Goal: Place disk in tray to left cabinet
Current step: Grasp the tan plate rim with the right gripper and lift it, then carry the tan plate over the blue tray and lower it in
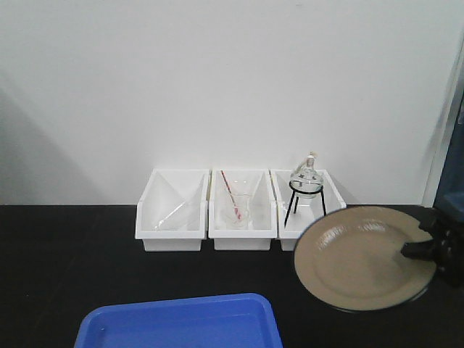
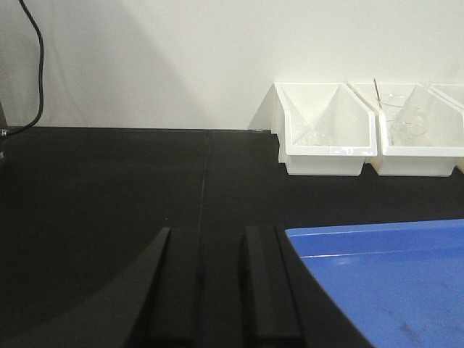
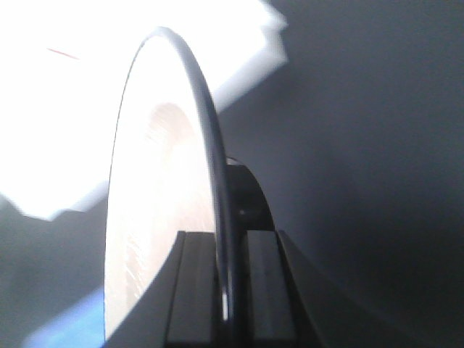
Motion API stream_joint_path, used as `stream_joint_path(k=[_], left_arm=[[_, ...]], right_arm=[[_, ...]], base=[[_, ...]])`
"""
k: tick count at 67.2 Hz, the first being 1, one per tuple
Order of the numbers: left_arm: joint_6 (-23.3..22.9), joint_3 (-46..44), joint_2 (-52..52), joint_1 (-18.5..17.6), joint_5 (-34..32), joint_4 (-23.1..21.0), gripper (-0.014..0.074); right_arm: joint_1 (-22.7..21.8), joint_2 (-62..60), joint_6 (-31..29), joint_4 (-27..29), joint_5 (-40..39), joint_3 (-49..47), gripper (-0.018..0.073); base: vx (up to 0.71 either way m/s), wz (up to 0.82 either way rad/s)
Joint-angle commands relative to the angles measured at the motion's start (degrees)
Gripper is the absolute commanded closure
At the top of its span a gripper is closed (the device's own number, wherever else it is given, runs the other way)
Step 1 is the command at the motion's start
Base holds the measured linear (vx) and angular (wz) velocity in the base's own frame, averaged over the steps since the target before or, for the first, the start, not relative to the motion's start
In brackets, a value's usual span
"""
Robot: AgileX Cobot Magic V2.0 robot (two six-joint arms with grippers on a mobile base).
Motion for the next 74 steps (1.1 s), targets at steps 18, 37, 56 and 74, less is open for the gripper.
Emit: stream_joint_path(k=[18, 37, 56, 74], left_arm=[[0.2, -1.7, 0.7, -0.3, -4.6, -0.2, 0.0295], [0.2, -1.7, 0.7, -0.3, -4.6, -0.2, 0.0295], [0.2, -1.7, 0.7, -0.3, -4.6, -0.2, 0.0295], [0.2, -1.7, 0.7, -0.3, -4.6, -0.2, 0.0295]], right_arm=[[32.5, -1.5, -9.6, 21.7, -7.7, -2.5, 0.0565], [46.2, 5.9, -15.0, 21.7, -22.4, -2.9, 0.0564], [46.8, 9.6, -17.8, 14.4, -27.3, -2.9, 0.0529], [46.7, 9.6, -17.7, 7.8, -28.0, -2.9, 0.03]], base=[[0.0, 0.0], [0.0, 0.0], [0.0, 0.0], [0.0, 0.0]])
